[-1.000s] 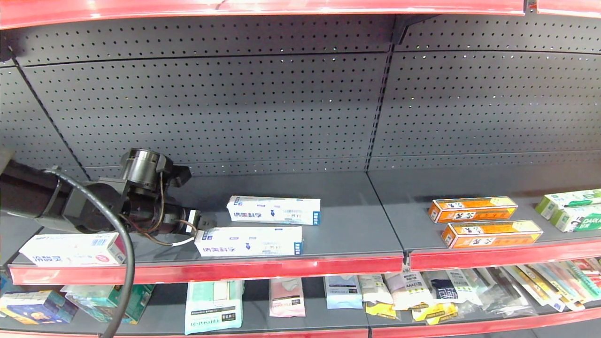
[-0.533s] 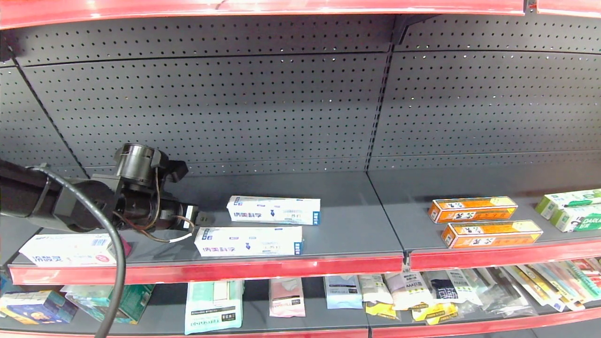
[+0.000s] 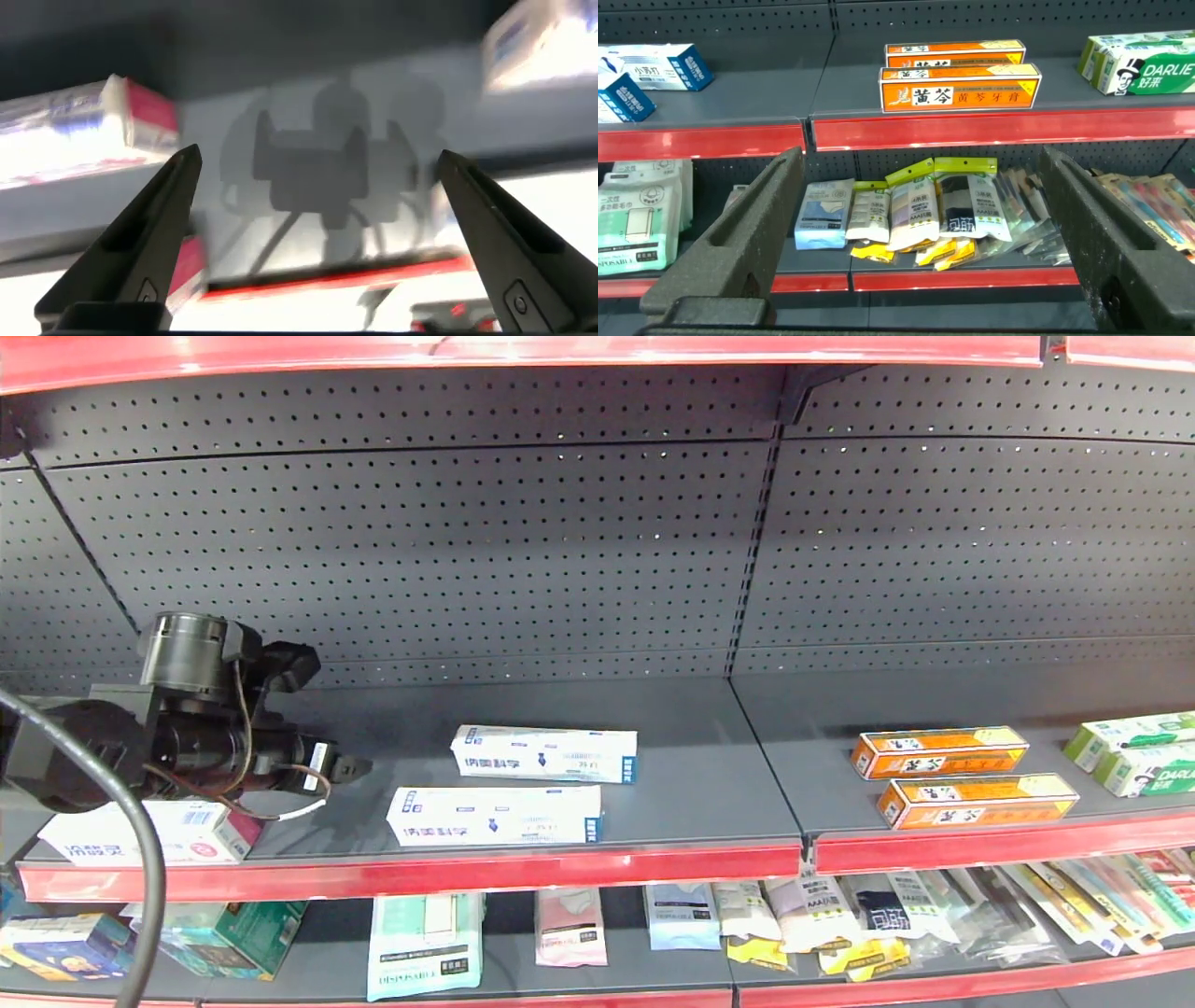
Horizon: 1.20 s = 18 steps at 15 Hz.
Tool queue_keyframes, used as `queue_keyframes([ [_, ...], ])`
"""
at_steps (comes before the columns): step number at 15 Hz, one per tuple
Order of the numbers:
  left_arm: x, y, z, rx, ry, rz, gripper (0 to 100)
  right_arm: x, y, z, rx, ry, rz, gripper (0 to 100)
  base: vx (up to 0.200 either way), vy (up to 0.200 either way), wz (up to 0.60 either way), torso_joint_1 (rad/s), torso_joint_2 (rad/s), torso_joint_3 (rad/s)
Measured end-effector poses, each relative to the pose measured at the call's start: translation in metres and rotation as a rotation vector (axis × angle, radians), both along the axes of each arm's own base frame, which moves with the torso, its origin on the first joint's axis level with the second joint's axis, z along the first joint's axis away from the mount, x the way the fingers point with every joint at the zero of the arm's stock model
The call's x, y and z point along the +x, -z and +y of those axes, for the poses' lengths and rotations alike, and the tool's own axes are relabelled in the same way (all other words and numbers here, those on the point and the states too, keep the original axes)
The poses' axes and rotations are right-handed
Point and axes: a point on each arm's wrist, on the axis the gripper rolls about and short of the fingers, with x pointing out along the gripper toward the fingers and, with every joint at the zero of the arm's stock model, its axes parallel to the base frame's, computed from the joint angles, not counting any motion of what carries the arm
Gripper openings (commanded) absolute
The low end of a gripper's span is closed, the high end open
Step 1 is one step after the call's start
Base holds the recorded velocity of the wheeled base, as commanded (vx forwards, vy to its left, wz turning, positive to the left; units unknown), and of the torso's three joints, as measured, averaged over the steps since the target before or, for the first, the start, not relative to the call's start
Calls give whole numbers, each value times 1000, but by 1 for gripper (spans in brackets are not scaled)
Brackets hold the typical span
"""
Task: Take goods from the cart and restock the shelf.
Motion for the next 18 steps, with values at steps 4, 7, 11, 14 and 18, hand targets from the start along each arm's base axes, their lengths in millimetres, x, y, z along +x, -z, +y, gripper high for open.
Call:
queue_keyframes([
  [4,-8,7,-1,20,27,34,100,0,0,0,0,0,0,100,0,0,0,0,0,0],
  [7,-7,12,-8,16,45,54,100,0,0,0,0,0,0,100,0,0,0,0,0,0],
  [11,-7,23,-11,14,51,91,100,0,0,0,0,0,0,100,0,0,0,0,0,0],
  [14,-9,29,-11,11,51,114,100,0,0,0,0,0,0,100,0,0,0,0,0,0],
  [18,-6,30,-20,12,77,105,100,0,0,0,0,0,0,100,0,0,0,0,0,0],
])
